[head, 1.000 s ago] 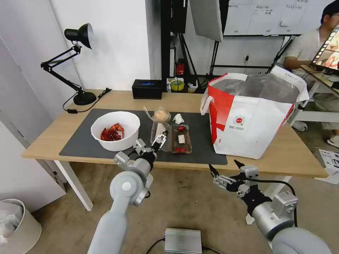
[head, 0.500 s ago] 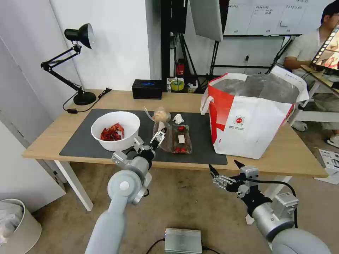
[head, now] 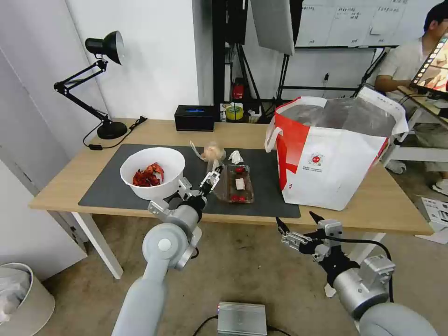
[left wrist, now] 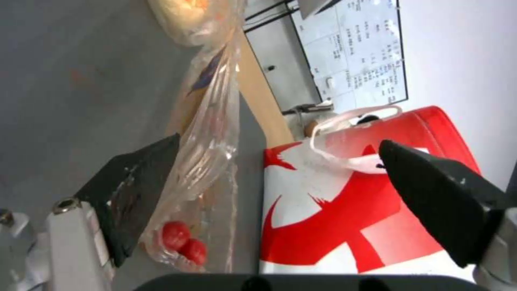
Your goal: Pick up the trash from the table and place it into the takeout bag.
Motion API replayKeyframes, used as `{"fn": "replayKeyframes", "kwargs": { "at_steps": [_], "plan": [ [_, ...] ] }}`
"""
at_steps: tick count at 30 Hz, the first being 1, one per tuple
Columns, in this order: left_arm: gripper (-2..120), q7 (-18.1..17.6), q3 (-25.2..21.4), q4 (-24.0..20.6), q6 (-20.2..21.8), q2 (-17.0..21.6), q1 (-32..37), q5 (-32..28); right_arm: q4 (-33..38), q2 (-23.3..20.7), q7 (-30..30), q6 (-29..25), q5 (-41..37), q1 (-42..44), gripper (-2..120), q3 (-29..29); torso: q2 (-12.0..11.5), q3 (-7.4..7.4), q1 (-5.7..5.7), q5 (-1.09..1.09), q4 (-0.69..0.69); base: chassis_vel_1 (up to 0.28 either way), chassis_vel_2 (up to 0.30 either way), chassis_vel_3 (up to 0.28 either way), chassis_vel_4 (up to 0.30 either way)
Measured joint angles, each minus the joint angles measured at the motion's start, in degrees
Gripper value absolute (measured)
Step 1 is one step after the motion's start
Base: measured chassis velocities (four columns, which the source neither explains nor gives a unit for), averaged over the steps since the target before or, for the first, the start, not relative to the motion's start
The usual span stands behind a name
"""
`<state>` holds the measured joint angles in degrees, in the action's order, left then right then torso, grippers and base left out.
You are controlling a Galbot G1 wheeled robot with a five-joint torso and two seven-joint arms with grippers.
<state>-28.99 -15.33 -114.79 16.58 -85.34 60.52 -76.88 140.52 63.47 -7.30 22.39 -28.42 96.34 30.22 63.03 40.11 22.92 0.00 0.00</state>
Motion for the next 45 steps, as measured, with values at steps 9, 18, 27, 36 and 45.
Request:
{"fn": "replayKeyframes", "kwargs": {
  "at_steps": [9, 18, 27, 36, 45],
  "plan": [
    [100, 0.0, 1.62, 0.04, -0.01, -0.72, -0.41, 0.1, 0.68, -0.2, -0.01, 0.06, -0.08, 0.49, 100, 0.75, 0.0, 0.0, 0.0, 0.0, 0.0, 0.0, 0.0, 0.0, 0.0],
    [100, -0.06, 3.16, 0.57, -0.02, -1.73, -1.26, 0.21, 1.02, -0.22, -0.03, 0.06, -0.24, 0.94, 100, 1.49, 0.0, 0.0, 0.0, 0.0, 0.0, 0.0, 0.0, 0.0, 0.0],
    [100, -0.11, 4.37, 1.23, 0.08, -2.7, -1.4, 0.78, 1.13, -0.31, -0.03, 0.06, -0.55, 0.9, 100, 1.78, 0.0, 0.0, 0.0, 0.0, -0.01, 0.0, 0.0, 0.0, 0.0],
    [100, 4.34, 2.77, 0.06, 0.84, 0.42, -0.69, 1.95, 0.25, 0.14, 0.06, 0.06, -0.66, -0.07, 100, 1.25, 0.0, 0.0, 0.0, -0.01, 0.0, 0.0, 0.0, 0.0, 0.0],
    [93, 15.63, 4.4, 0.58, 2.04, 6.44, -3.15, 13.34, -0.22, 0.28, 0.05, 0.06, -0.66, -0.63, 100, 0.81, 0.0, 0.0, 0.0, -0.01, 0.0, 0.0, 0.0, 0.0, 0.0]
  ]
}}
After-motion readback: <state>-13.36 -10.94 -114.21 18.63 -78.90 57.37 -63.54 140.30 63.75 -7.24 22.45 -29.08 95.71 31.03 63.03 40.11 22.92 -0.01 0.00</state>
